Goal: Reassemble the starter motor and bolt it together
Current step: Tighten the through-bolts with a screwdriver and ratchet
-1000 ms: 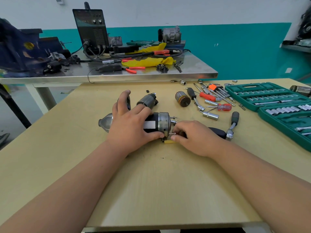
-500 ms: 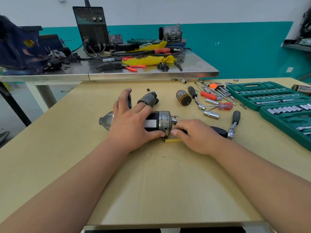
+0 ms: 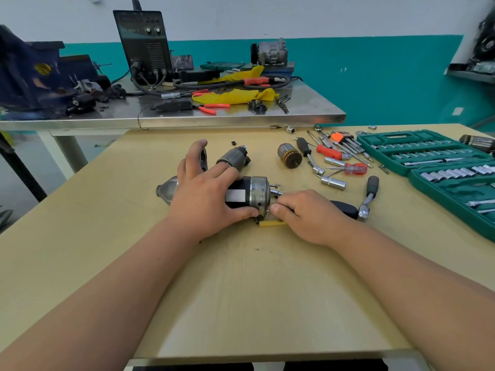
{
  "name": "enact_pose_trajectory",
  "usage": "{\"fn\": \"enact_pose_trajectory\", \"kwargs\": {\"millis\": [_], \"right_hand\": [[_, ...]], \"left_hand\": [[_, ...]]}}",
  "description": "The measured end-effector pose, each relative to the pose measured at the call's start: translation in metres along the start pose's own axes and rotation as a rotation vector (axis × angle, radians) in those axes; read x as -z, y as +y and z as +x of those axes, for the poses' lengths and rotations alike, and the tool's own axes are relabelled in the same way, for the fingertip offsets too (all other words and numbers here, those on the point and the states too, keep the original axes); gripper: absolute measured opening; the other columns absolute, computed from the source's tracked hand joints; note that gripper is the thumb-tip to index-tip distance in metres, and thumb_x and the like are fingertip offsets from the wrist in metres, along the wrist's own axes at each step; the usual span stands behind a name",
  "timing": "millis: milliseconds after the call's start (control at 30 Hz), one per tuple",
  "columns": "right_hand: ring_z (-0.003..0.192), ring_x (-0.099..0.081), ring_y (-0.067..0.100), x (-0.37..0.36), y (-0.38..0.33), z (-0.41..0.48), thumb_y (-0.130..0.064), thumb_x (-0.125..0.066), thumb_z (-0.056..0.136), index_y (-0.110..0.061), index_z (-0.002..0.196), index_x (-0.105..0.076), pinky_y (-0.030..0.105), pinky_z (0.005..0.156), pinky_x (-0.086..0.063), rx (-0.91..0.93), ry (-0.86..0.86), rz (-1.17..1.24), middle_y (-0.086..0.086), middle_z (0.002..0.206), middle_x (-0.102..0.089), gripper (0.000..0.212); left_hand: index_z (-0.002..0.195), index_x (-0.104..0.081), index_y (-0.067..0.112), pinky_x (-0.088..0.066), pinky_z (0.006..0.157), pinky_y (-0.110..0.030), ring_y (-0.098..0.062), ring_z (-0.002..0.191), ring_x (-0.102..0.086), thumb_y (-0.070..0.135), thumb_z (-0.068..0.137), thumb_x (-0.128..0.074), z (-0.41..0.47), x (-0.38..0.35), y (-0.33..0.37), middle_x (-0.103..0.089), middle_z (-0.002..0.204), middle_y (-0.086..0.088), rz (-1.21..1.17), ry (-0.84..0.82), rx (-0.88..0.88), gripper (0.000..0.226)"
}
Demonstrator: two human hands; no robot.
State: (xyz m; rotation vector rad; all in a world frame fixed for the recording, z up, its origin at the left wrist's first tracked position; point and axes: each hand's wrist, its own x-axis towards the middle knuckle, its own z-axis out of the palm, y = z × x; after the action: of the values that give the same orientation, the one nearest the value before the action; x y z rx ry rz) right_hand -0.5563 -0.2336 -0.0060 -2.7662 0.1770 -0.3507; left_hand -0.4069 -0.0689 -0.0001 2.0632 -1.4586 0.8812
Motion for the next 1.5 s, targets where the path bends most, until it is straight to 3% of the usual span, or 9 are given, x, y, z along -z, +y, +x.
{"fn": "enact_pose_trajectory", "kwargs": {"millis": [167, 267, 333, 467, 533, 700, 1167, 1367, 1500], "right_hand": [[0.085, -0.052, 0.005, 0.029, 0.022, -0.007, -0.057, -0.044, 0.091, -0.033, 0.102, -0.053, 0.028, 0.072, -0.047, -0.264, 0.100, -0.063, -0.016, 0.092, -0.051, 0.028], [0.095, -0.049, 0.012, 0.037, 0.039, -0.017, -0.057, -0.046, 0.092, -0.027, 0.119, -0.053, 0.034, 0.085, -0.048, -0.370, -0.160, -0.443, -0.007, 0.102, -0.049, 0.041], [0.097, -0.047, 0.013, 0.035, 0.047, -0.026, -0.049, -0.042, 0.097, -0.025, 0.122, -0.051, 0.033, 0.087, -0.042, -0.351, -0.183, -0.471, -0.006, 0.103, -0.049, 0.036], [0.078, -0.052, 0.004, 0.051, 0.064, -0.049, -0.039, -0.045, 0.099, -0.033, 0.114, -0.044, 0.026, 0.065, -0.042, -0.345, -0.010, -0.213, -0.014, 0.090, -0.049, 0.016], [0.075, -0.056, 0.004, 0.061, 0.067, -0.057, -0.038, -0.048, 0.097, -0.039, 0.109, -0.039, 0.026, 0.059, -0.042, -0.310, 0.044, -0.087, -0.015, 0.087, -0.054, 0.015], [0.080, -0.051, -0.001, 0.045, 0.051, -0.060, -0.044, -0.045, 0.097, -0.045, 0.110, -0.043, 0.025, 0.067, -0.043, -0.162, -0.133, -0.279, -0.025, 0.091, -0.051, 0.013], [0.091, -0.051, 0.001, 0.044, 0.050, -0.053, -0.051, -0.049, 0.093, -0.041, 0.112, -0.054, 0.023, 0.074, -0.046, -0.111, -0.124, -0.309, -0.023, 0.100, -0.055, 0.022], [0.084, -0.049, -0.002, 0.041, 0.054, -0.053, -0.052, -0.048, 0.093, -0.040, 0.108, -0.054, 0.016, 0.061, -0.035, -0.120, -0.101, -0.329, -0.023, 0.095, -0.054, 0.020], [0.082, -0.048, -0.003, 0.042, 0.052, -0.049, -0.050, -0.050, 0.093, -0.039, 0.108, -0.055, 0.017, 0.063, -0.038, -0.121, -0.100, -0.301, -0.023, 0.092, -0.053, 0.019]], "left_hand": [[0.097, -0.069, 0.019, -0.032, 0.101, -0.063, -0.037, 0.135, -0.019, 0.078, 0.060, -0.053, 0.002, -0.001, -0.001, -0.069, 0.095, 0.010, 0.022, -0.021, 0.015, 0.072], [0.098, -0.069, 0.018, -0.032, 0.102, -0.063, -0.041, 0.136, -0.020, 0.075, 0.061, -0.063, 0.002, 0.001, -0.003, -0.069, 0.099, 0.009, 0.027, -0.043, 0.013, 0.069], [0.100, -0.069, 0.017, -0.032, 0.102, -0.064, -0.046, 0.137, -0.022, 0.068, 0.059, -0.075, 0.000, 0.003, -0.008, -0.069, 0.101, 0.008, 0.009, -0.053, 0.007, 0.066], [0.101, -0.071, 0.016, -0.031, 0.104, -0.062, -0.047, 0.137, -0.023, 0.071, 0.061, -0.066, -0.004, 0.008, -0.025, -0.069, 0.101, 0.008, 0.018, -0.036, 0.019, 0.069], [0.102, -0.071, 0.015, -0.030, 0.106, -0.061, -0.047, 0.138, -0.022, 0.065, 0.059, -0.079, -0.005, 0.010, -0.031, -0.069, 0.100, 0.007, 0.030, -0.047, 0.036, 0.066], [0.102, -0.071, 0.015, -0.026, 0.109, -0.057, -0.047, 0.139, -0.021, 0.055, 0.054, -0.088, -0.003, 0.012, -0.035, -0.068, 0.099, 0.009, 0.032, -0.084, 0.069, 0.065], [0.101, -0.071, 0.014, -0.029, 0.108, -0.056, -0.047, 0.138, -0.023, 0.060, 0.054, -0.085, -0.006, 0.011, -0.036, -0.069, 0.096, 0.008, 0.010, -0.039, 0.056, 0.067], [0.101, -0.072, 0.013, -0.031, 0.106, -0.056, -0.048, 0.138, -0.024, 0.056, 0.053, -0.088, -0.006, 0.012, -0.034, -0.069, 0.096, 0.007, 0.018, -0.038, 0.061, 0.066], [0.101, -0.071, 0.013, -0.023, 0.111, -0.053, -0.048, 0.138, -0.023, 0.056, 0.053, -0.088, -0.007, 0.012, -0.035, -0.069, 0.096, 0.007, 0.035, -0.032, 0.055, 0.066]]}}
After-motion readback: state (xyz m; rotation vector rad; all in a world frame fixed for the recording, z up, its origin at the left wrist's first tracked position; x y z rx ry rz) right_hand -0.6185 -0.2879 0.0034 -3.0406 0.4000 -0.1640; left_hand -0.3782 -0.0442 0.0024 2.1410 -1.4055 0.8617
